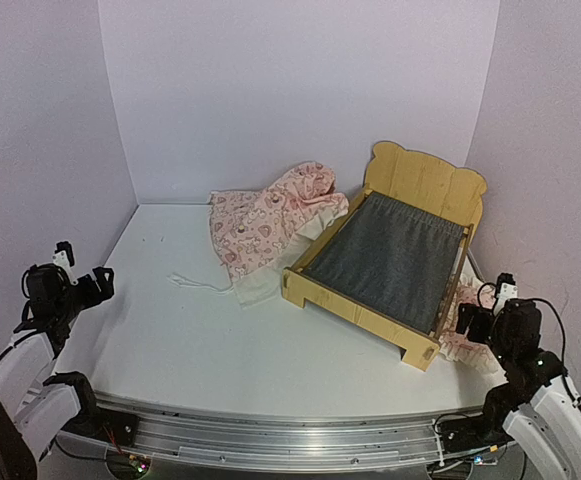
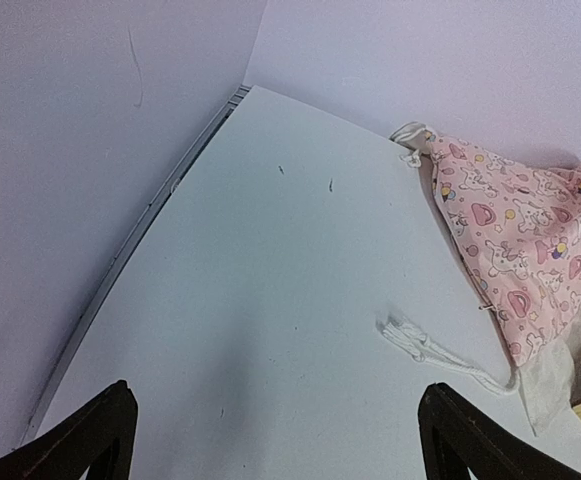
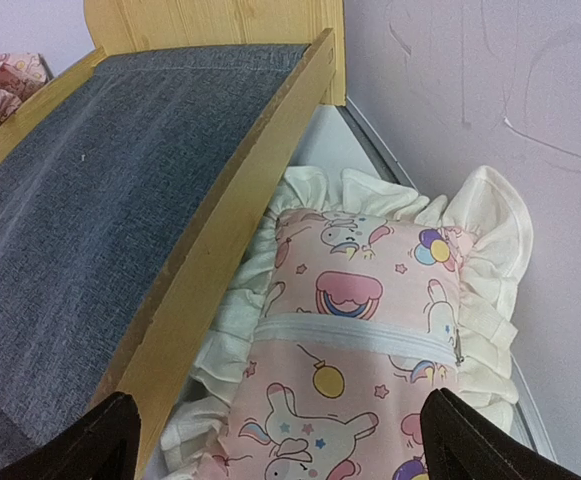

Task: Set up the pet bed

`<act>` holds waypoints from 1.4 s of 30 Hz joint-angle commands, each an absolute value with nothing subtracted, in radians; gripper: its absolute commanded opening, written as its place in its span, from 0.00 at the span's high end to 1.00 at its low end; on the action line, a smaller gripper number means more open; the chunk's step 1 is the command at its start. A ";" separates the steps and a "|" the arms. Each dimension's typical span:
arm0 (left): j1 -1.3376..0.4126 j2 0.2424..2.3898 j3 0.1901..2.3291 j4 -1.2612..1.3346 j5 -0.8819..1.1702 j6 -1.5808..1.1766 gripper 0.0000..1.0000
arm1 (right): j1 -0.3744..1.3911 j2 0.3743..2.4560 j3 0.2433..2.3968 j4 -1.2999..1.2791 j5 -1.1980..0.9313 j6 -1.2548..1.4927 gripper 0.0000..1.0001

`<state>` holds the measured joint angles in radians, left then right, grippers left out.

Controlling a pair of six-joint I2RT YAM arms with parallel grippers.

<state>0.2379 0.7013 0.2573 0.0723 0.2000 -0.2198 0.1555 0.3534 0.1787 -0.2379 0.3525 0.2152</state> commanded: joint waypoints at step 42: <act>0.241 0.747 0.477 0.134 0.540 -0.167 0.01 | 1.053 1.994 1.702 -0.674 0.053 0.264 0.77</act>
